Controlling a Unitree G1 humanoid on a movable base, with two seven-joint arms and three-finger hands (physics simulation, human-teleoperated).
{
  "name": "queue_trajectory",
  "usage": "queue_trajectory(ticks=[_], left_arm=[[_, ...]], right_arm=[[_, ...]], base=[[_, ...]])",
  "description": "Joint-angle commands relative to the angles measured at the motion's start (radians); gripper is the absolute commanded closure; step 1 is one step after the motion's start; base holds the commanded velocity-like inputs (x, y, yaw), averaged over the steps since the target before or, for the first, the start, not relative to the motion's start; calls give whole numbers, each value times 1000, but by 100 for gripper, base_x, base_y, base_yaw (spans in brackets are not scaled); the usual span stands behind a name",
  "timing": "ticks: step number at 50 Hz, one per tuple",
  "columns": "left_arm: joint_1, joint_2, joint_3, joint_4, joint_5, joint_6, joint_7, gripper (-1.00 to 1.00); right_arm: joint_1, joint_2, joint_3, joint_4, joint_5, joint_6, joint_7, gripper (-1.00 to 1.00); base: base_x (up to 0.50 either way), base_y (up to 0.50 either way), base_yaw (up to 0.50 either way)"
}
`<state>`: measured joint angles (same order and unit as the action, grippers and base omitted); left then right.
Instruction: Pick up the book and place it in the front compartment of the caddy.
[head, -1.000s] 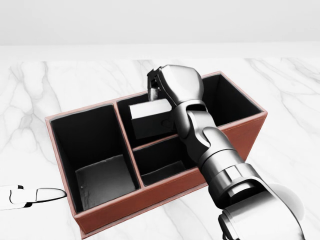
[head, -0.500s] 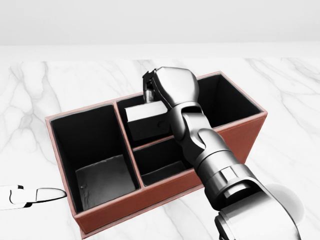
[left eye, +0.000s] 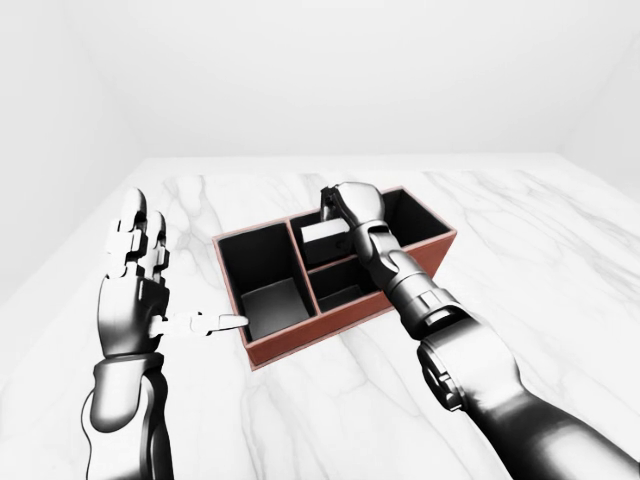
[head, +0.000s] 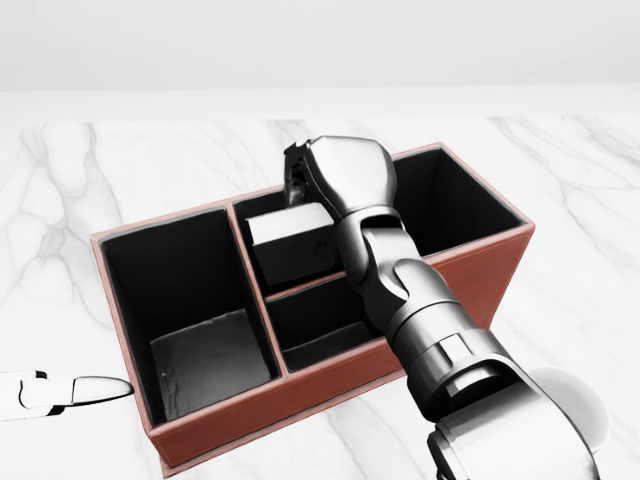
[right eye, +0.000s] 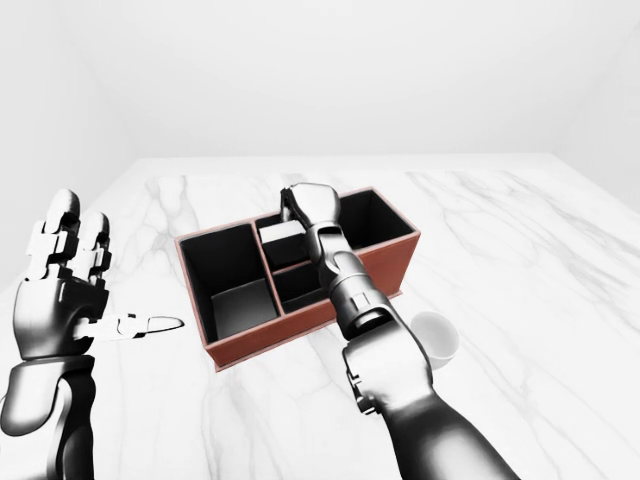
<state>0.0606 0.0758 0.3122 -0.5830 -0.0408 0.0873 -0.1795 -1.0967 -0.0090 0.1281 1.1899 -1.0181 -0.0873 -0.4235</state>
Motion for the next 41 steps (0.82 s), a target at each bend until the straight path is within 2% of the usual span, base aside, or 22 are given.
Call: queue_trajectory(ticks=[1, 30, 41], left_arm=[[1, -1, 0, -4, 0, 0, 0, -100], [-3, 0, -3, -2, 1, 0, 1, -100], [-1, 0, -3, 3, 1, 0, 0, -100]], right_arm=[[-11, 1, -24, -6, -8, 0, -56, -100], [4, -5, -28, -28, -7, 0, -50, -100], [53, -2, -39, -176, 39, 0, 26, -100]], base=[[0, 0, 0], [0, 0, 0], [0, 0, 0]])
